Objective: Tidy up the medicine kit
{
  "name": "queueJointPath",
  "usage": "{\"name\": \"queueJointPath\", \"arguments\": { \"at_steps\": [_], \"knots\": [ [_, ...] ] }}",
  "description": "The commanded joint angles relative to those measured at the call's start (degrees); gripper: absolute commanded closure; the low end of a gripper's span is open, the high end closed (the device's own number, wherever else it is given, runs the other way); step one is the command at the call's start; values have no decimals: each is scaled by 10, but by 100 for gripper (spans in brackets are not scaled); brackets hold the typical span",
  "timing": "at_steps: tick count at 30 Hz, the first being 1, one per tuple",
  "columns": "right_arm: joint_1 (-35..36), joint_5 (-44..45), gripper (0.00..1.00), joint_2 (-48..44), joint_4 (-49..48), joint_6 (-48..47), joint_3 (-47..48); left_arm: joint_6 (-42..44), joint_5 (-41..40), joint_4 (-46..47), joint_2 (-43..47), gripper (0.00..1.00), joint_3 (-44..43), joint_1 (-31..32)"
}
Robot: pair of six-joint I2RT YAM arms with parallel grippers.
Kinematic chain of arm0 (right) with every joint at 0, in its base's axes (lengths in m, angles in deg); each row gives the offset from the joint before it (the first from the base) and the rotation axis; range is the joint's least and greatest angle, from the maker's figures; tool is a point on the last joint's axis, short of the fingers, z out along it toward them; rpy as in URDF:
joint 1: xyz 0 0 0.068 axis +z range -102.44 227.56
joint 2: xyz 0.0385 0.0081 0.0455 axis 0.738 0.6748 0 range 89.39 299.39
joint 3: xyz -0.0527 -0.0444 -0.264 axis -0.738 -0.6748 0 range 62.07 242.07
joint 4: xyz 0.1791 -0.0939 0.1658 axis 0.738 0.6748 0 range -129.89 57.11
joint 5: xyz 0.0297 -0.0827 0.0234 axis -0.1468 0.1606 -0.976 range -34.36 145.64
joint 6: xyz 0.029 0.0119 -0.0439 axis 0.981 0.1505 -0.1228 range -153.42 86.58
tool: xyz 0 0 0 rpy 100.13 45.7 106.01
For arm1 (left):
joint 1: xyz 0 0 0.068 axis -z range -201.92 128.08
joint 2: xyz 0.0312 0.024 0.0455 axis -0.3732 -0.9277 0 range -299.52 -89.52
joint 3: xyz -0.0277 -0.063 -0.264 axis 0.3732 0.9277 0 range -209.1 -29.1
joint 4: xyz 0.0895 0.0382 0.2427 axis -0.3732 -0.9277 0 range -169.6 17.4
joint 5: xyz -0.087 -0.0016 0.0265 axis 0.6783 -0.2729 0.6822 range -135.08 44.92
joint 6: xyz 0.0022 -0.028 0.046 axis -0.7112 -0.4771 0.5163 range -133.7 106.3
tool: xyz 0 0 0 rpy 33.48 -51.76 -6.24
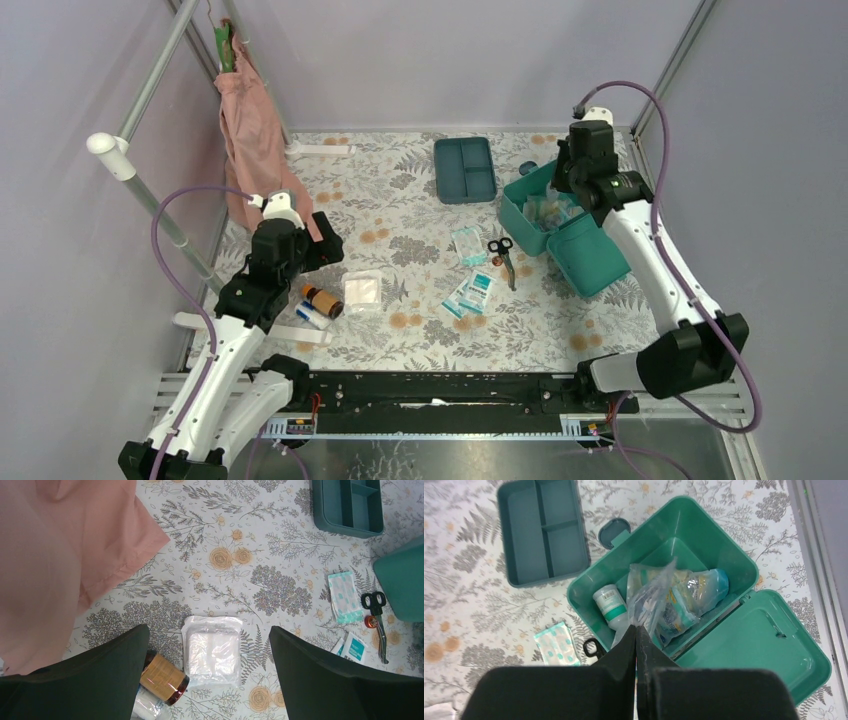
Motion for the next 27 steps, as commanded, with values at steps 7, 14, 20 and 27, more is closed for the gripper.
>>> {"name": "queueJointPath", "arguments": {
  "at_steps": [7,14,20,27],
  "knots": [
    [-7,-69,100,92,44,-21,39,10,-10,16,-6,1,1,5],
    [-34,50,64,128,84,6,55,10,-9,16,-6,1,1,6],
    [-36,65,50,112,74,8,67,10,-10,16,-8,1,1,6],
    [-36,-132,41,76,38,-2,54,9,-14,14,-7,1,0,7]
  ]
}}
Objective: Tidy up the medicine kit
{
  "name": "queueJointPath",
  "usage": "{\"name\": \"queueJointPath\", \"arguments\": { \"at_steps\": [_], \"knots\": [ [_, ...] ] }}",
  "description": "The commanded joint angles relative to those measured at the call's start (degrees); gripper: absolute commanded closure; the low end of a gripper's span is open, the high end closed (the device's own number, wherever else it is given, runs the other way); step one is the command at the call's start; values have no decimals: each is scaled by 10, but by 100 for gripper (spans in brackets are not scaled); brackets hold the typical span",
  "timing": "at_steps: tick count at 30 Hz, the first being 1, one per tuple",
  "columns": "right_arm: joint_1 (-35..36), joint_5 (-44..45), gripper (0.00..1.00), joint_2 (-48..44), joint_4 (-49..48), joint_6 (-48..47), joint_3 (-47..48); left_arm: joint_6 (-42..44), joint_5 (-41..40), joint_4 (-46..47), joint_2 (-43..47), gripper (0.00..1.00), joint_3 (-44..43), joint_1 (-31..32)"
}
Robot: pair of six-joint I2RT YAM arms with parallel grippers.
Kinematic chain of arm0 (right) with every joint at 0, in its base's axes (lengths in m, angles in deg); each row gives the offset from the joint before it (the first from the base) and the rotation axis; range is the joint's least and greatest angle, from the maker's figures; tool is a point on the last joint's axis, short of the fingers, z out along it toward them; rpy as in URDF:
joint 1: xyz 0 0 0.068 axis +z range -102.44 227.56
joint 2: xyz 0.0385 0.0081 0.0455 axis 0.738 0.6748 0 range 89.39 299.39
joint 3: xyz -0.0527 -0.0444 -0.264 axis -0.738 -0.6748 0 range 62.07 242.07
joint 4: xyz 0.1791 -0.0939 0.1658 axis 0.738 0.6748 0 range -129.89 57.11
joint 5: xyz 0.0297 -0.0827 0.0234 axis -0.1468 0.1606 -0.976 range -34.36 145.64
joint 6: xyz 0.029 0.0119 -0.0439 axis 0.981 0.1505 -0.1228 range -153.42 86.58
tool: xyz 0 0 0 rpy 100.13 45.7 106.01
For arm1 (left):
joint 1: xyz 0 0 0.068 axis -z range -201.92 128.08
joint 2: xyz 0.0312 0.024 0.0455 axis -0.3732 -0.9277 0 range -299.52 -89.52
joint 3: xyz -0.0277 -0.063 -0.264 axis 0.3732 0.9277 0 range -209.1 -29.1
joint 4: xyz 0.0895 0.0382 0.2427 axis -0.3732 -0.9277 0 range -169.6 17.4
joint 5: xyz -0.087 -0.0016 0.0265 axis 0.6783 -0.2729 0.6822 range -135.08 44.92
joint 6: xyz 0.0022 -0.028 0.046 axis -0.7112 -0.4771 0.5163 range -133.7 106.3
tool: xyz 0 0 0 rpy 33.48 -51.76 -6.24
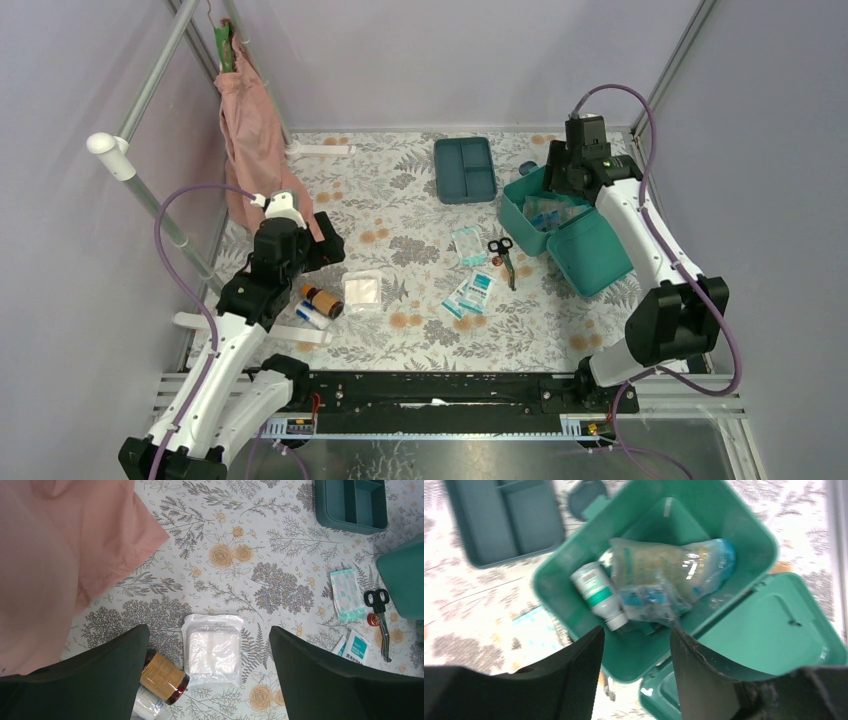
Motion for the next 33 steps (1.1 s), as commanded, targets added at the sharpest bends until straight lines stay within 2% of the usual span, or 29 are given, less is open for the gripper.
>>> {"name": "queueJointPath", "arguments": {
  "at_steps": [1,7,13,18,20,22,25,27,28,30,33],
  "knots": [
    [1,-120,40,-49,-36,-1,6,9,-16,14,3,1,1,4],
    [1,-115,29,-110,-57,25,-30,7,-21,14,5,1,2,4],
    [1,-167,26,-137,-23,26,-43,-5,-76,4,50,1,-1,4],
    [1,-203,25,-145,-16,44,-60,-11,-86,-13,75,1,-7,4],
    [1,-239,22,-147,-14,49,-64,-20,-85,-29,68,1,-14,4],
    [1,-315,21,-152,-30,60,-81,-36,-86,-49,59,1,-20,3],
    [2,-406,22,-169,-108,106,-141,-54,-87,-70,58,1,-31,3],
    [27,-392,22,-174,-139,133,-168,-54,-89,-79,60,1,-39,4],
    [54,-355,23,-173,-134,132,-167,-50,-92,-81,62,1,-41,3],
    [130,-267,21,-161,-122,132,-157,-41,-101,-80,64,1,-40,3],
    [239,-215,22,-142,-168,169,-174,-37,-111,-81,63,1,-34,3]
  ]
}}
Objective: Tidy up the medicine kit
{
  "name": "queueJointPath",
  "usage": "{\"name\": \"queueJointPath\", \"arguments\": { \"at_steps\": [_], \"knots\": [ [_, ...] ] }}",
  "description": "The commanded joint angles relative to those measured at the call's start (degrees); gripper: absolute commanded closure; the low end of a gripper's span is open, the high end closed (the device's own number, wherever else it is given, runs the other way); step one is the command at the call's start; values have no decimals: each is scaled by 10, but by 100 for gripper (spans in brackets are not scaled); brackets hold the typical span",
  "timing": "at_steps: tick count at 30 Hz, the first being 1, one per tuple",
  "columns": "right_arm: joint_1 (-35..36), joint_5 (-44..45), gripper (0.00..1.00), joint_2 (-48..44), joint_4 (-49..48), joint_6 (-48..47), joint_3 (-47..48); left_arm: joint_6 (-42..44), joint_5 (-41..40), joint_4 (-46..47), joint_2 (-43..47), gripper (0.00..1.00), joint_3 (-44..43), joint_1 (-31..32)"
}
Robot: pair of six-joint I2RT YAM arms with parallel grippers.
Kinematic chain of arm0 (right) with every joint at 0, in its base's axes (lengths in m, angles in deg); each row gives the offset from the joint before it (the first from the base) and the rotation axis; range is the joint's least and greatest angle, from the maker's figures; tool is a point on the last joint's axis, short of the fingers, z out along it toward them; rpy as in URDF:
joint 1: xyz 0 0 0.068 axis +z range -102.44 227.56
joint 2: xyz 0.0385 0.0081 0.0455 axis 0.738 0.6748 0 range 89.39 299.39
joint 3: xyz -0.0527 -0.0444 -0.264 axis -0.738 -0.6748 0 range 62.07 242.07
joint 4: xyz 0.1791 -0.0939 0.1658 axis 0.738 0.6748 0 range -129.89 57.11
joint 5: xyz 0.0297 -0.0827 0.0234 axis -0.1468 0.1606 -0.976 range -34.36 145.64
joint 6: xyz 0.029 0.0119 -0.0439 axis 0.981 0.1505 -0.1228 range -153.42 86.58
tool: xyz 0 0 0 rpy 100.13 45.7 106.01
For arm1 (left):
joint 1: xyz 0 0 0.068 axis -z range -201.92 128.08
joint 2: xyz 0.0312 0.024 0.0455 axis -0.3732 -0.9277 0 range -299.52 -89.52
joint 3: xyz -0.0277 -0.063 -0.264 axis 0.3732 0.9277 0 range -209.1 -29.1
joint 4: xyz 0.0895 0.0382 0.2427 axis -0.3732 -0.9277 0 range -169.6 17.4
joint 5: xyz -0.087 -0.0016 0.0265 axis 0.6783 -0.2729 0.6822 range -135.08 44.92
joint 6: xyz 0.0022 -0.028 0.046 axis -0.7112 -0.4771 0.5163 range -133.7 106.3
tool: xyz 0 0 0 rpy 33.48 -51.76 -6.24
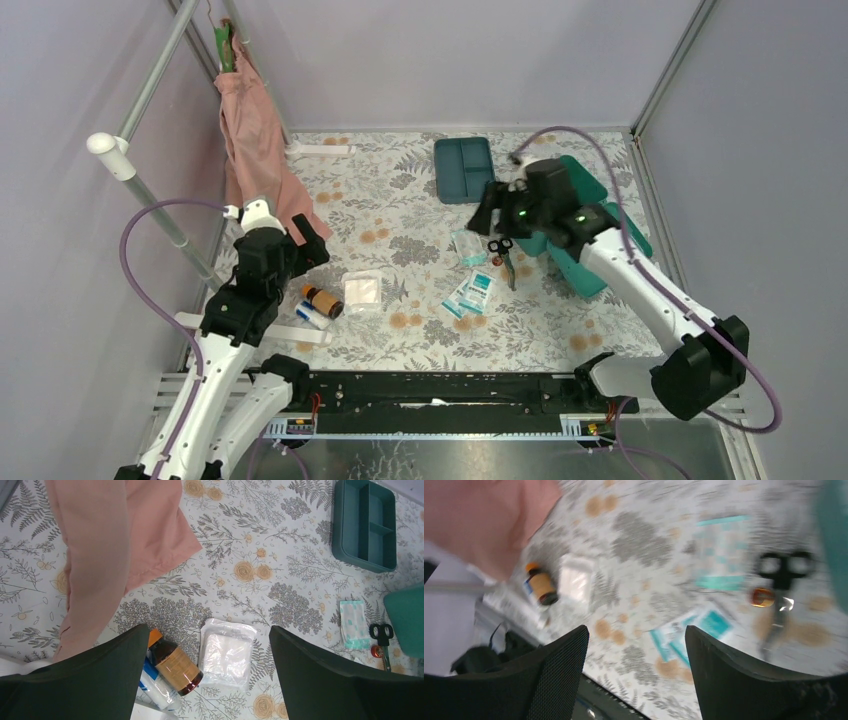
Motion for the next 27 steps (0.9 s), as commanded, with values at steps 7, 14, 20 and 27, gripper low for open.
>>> {"name": "queueJointPath", "arguments": {
  "at_steps": [7,14,20,27],
  "knots": [
    [264,131,25,121,-190,131,-41,5,-15,5,3,1,1,3],
    [335,134,27,286,-248,162,19,9,8,17,14,1,11,3],
    [343,117,28,369,-293,201,60,7,0,16,18,1,12,3],
    [343,115,30,415,-315,239,82,5,-5,16,19,1,13,3]
  ]
}}
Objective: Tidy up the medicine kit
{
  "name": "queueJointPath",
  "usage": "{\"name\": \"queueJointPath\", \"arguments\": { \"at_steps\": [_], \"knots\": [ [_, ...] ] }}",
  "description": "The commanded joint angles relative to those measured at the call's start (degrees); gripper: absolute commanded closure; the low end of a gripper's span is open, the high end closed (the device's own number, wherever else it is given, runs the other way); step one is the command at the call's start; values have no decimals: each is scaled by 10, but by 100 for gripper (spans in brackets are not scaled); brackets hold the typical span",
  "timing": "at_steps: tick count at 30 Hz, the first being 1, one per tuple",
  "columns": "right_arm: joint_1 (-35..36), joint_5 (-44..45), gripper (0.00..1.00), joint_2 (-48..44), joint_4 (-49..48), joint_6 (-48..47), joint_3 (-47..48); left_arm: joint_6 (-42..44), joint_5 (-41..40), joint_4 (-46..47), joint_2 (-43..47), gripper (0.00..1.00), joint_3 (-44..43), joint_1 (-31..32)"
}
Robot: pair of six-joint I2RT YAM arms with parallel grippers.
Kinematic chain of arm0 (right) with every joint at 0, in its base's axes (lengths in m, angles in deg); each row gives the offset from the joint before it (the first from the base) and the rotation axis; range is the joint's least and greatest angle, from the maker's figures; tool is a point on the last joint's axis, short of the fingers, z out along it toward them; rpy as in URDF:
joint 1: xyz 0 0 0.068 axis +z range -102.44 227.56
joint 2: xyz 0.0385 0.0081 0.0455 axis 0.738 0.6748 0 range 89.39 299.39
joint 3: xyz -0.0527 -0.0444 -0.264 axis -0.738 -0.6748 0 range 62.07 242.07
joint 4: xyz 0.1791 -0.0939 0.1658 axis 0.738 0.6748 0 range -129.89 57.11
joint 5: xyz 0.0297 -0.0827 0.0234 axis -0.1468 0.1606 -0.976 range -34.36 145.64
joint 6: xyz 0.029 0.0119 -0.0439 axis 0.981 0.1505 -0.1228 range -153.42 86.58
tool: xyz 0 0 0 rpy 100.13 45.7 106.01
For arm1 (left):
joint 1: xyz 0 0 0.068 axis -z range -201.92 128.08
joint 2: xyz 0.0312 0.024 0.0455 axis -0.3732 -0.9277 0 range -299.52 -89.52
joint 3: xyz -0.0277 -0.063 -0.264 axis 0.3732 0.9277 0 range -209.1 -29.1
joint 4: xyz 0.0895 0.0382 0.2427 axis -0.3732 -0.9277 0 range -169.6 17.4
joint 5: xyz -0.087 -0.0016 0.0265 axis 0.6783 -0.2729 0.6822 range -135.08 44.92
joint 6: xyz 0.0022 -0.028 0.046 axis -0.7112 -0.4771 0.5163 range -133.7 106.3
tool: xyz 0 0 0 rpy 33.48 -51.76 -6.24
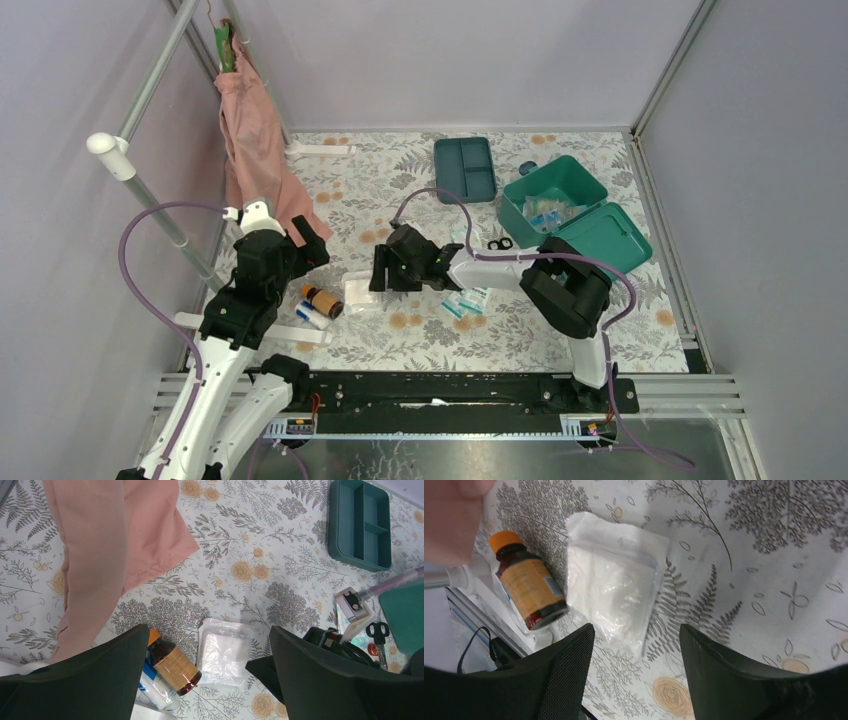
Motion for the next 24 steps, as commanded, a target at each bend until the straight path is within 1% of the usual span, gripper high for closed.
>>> {"name": "queueJointPath", "arguments": {
  "at_steps": [1,7,12,16,18,24],
  "knots": [
    [2,0,32,30,-32,37,42,5,-6,13,5,1,7,3],
    [3,12,33,52,-20,55,49,6,-2,13,2,1,7,3],
    [5,14,37,66,-8,54,60,5,-1,13,1,1,7,3],
    [6,11,47,76,-4,53,66,5,-1,13,0,1,7,3],
    [6,11,55,80,-2,53,67,5,-1,13,0,1,7,3],
    [6,18,71,80,0,49,62,5,0,14,-2,1,7,3]
  ]
}}
